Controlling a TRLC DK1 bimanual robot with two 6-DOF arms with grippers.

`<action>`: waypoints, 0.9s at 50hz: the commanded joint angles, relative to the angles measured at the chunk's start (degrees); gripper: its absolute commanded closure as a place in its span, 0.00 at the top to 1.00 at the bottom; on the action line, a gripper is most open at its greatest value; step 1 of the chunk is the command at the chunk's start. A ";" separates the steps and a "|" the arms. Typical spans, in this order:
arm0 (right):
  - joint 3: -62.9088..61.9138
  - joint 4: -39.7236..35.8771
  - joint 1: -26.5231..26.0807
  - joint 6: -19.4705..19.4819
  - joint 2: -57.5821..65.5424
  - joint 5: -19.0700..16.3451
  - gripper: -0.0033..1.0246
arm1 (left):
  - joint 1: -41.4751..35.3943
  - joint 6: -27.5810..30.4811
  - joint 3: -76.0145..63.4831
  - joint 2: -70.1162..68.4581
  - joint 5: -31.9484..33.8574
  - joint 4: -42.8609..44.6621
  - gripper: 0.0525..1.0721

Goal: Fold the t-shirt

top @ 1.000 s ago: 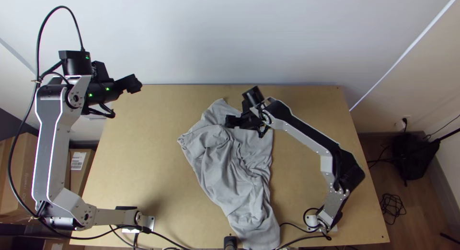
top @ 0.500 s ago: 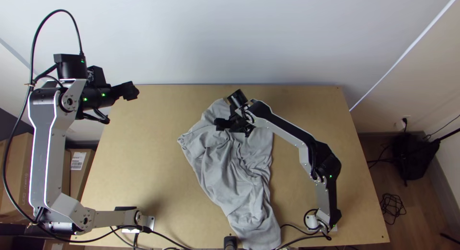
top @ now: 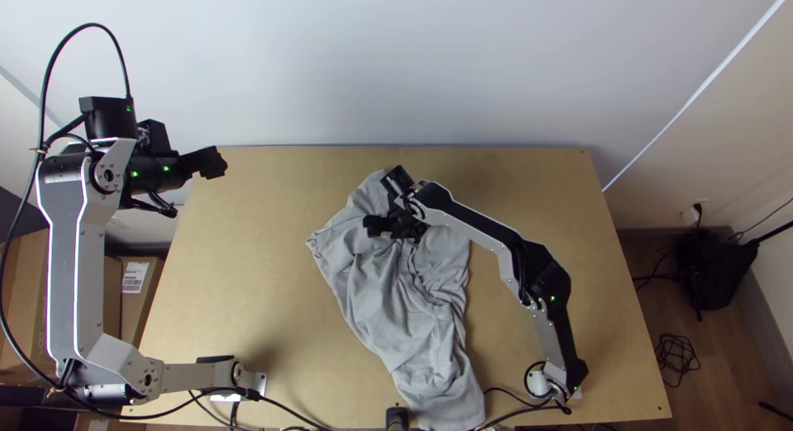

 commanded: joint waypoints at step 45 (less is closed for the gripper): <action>0.78 -3.64 0.27 -5.57 -0.23 5.30 0.89 | -0.43 2.15 1.81 2.64 0.74 -1.71 0.95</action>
